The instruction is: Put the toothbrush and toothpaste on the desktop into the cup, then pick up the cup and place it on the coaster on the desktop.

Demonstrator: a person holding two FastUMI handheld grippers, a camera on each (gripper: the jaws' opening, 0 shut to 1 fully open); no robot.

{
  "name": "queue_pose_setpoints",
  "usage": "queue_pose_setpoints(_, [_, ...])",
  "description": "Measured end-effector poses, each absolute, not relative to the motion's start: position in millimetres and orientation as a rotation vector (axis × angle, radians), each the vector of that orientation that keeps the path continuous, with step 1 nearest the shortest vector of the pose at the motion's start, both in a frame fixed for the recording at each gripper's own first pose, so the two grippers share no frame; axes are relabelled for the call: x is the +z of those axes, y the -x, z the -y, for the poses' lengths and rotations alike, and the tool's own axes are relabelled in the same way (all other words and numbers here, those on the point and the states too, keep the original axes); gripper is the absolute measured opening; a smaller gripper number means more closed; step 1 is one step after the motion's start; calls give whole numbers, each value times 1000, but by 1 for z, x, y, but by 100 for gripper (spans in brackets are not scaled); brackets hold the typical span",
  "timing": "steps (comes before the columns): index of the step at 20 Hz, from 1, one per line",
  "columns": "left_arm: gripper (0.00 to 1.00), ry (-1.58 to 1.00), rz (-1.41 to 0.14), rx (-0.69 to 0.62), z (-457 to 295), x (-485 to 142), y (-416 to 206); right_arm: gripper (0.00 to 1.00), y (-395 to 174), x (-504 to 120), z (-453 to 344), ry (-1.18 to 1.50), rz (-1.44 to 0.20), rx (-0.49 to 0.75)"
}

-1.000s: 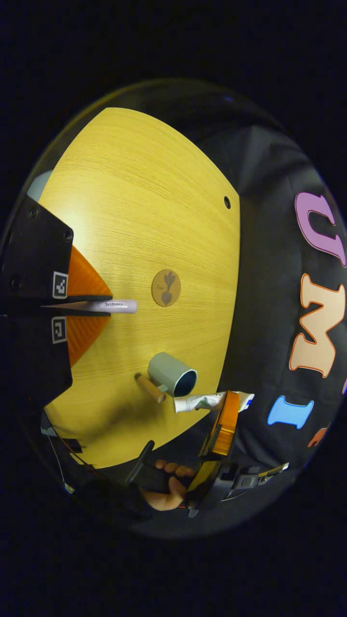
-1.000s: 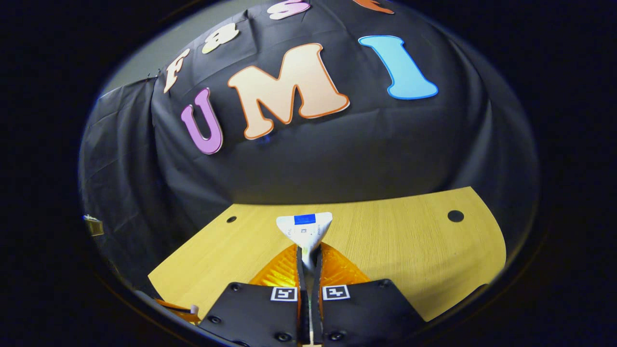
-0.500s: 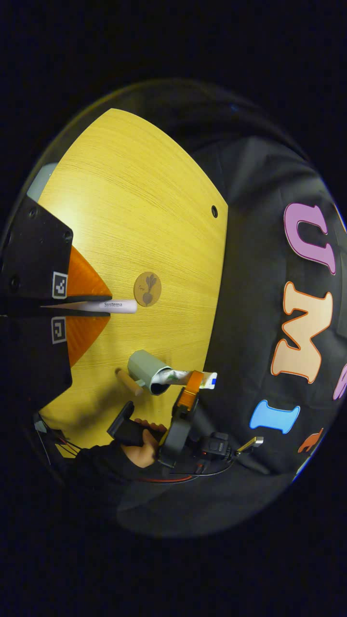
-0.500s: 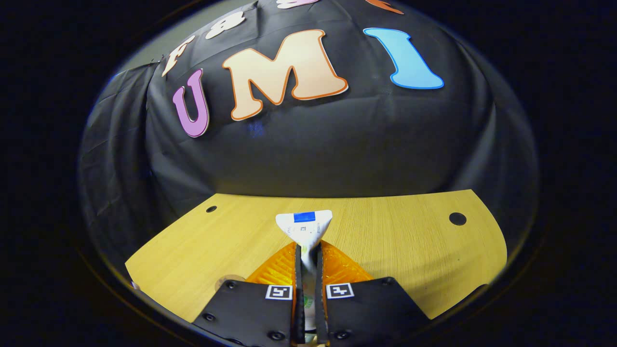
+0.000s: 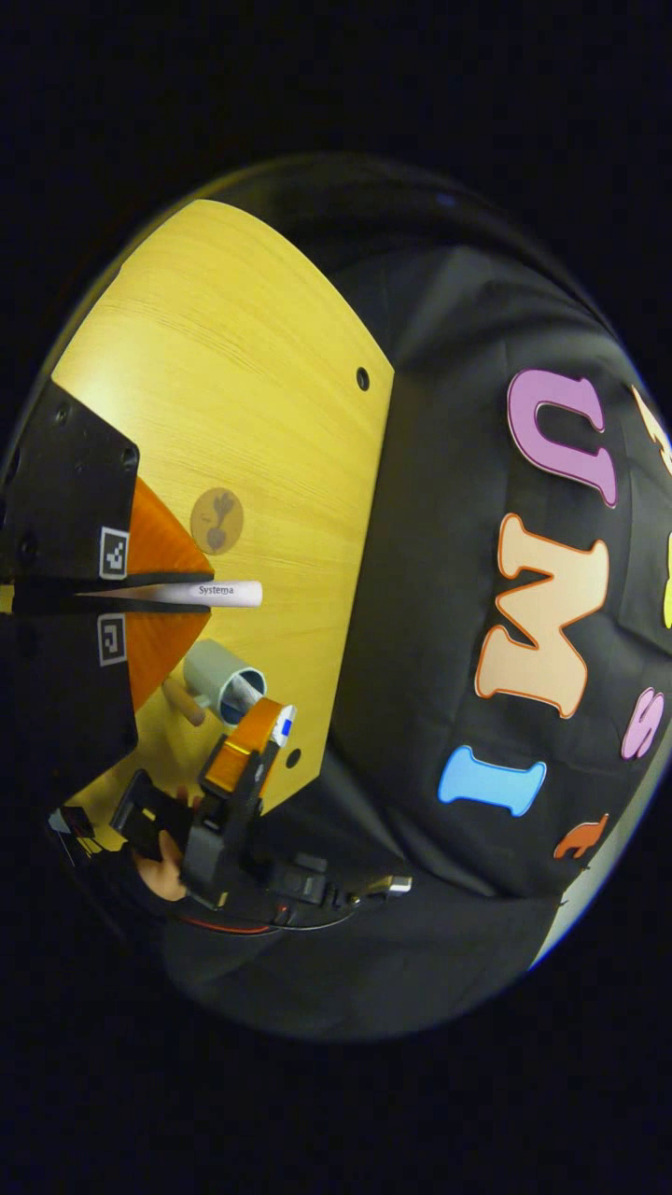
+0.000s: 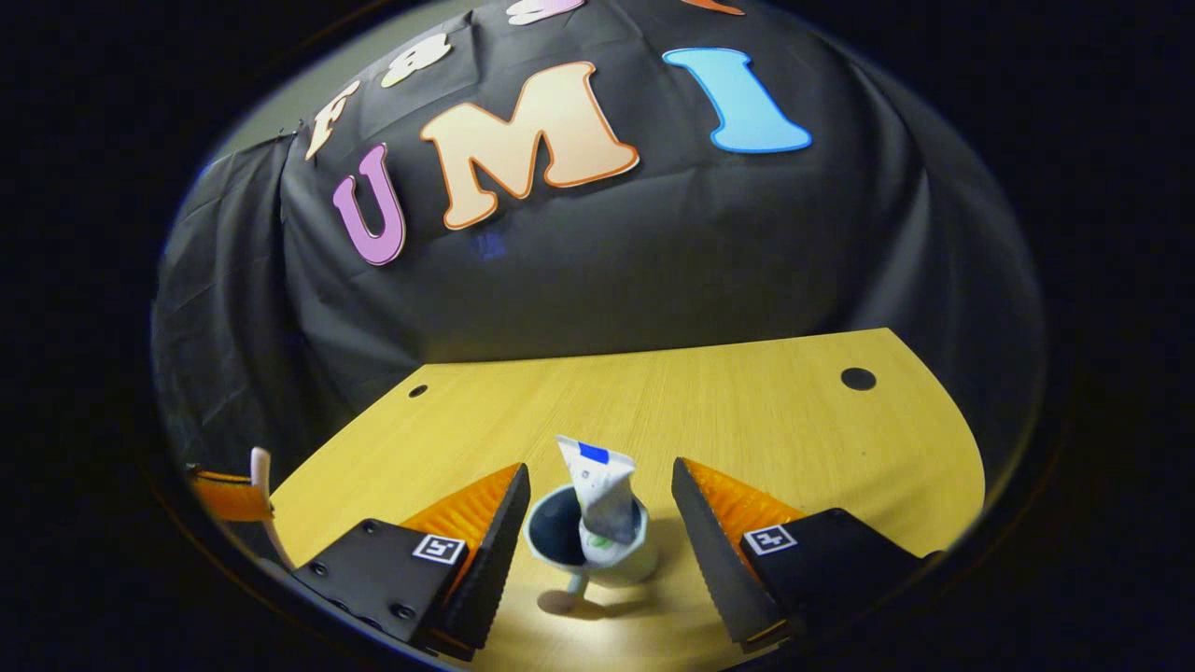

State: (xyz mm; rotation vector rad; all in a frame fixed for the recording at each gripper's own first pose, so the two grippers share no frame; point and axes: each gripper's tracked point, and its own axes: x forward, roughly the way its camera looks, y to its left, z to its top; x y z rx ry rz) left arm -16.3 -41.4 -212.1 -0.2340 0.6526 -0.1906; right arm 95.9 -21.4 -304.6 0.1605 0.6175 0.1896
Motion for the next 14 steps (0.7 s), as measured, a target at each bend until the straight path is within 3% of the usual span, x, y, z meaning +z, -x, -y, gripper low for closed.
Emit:
queue_pose_setpoints(6, [0, 341, -476, -252, 81, -190, -45, 92, -36, -289, 79, -226, -654, 123])
queue_pose_setpoints(14, [0, 390, -376, -328, 142, -198, -120, 92, 14, -272, 139, -224, -668, 22])
